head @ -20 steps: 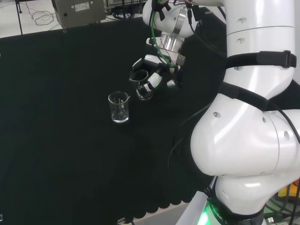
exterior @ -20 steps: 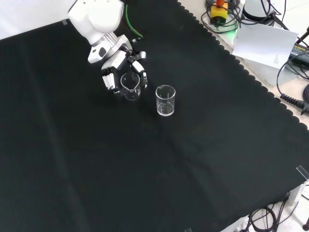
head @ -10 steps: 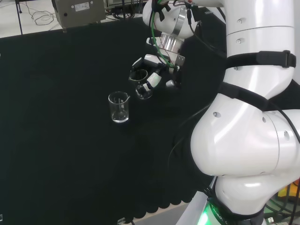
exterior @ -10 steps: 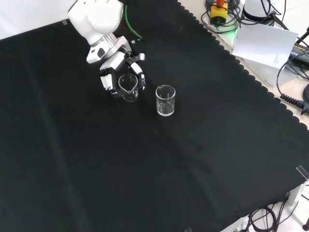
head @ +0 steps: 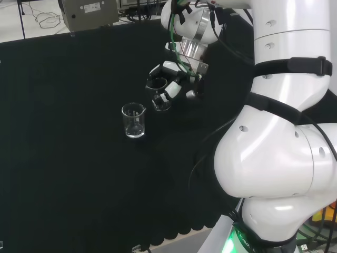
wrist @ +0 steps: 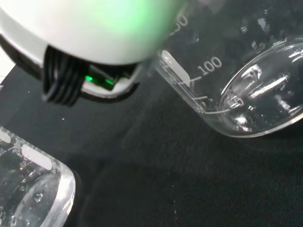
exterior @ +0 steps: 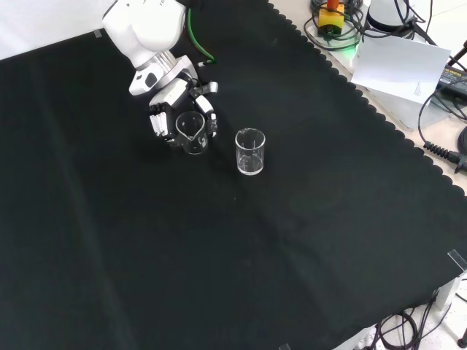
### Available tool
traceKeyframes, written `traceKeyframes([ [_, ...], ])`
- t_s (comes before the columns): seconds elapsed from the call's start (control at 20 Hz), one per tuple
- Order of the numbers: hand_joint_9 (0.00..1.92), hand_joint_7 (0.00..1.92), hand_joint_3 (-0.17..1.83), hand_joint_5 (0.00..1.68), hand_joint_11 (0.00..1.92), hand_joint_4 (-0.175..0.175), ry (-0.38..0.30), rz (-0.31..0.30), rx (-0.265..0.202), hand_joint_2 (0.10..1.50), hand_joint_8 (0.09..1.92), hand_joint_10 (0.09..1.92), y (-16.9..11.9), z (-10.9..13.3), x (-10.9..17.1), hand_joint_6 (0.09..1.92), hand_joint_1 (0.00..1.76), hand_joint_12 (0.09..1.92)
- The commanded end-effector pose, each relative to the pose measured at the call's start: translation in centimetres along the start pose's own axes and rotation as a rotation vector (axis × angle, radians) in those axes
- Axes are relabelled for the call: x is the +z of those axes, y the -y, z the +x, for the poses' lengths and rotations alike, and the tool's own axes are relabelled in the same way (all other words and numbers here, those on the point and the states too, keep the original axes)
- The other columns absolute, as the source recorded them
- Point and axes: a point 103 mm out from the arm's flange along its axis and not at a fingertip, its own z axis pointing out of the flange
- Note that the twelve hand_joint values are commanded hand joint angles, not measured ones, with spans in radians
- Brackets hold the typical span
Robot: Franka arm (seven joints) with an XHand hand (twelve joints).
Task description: Place the beaker back on the table.
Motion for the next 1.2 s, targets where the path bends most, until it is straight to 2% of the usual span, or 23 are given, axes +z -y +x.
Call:
traceKeyframes([
  [0.05,0.97,0.82,0.72,0.88,0.81,-0.056,0.047,-0.008,0.0,0.63,0.84,0.54,0.5,0.2,-0.4,1.0,1.25,1.08],
  [0.15,0.84,0.66,0.81,0.68,0.61,-0.031,0.083,-0.001,-0.01,0.52,0.78,0.52,0.7,0.5,-0.4,0.98,1.22,1.21],
  [0.35,0.71,0.51,0.83,0.5,0.43,-0.025,0.139,0.038,-0.008,0.45,0.75,0.54,0.8,1.1,-0.2,0.87,1.17,1.3],
  [0.6,0.64,0.45,0.8,0.46,0.37,-0.028,0.155,0.055,-0.003,0.45,0.74,0.58,0.8,1.3,-0.3,0.78,1.15,1.33],
  [0.75,0.52,0.31,0.76,0.37,0.28,-0.031,0.149,0.046,-0.019,0.45,0.73,0.62,0.8,2.0,-1.1,0.61,1.09,1.36],
  [0.95,0.36,0.17,0.65,0.34,0.13,-0.031,0.182,0.026,-0.033,0.47,0.71,0.68,1.1,4.1,-3.1,0.39,0.99,1.4],
  [1.1,0.34,0.16,0.62,0.35,0.11,-0.03,0.2,0.01,-0.025,0.47,0.7,0.69,1.7,5.4,-4.4,0.32,0.97,1.41],
  [1.2,0.34,0.16,0.62,0.35,0.11,-0.029,0.177,0.0,-0.001,0.48,0.7,0.69,2.8,6.2,-5.7,0.3,0.97,1.41],
])
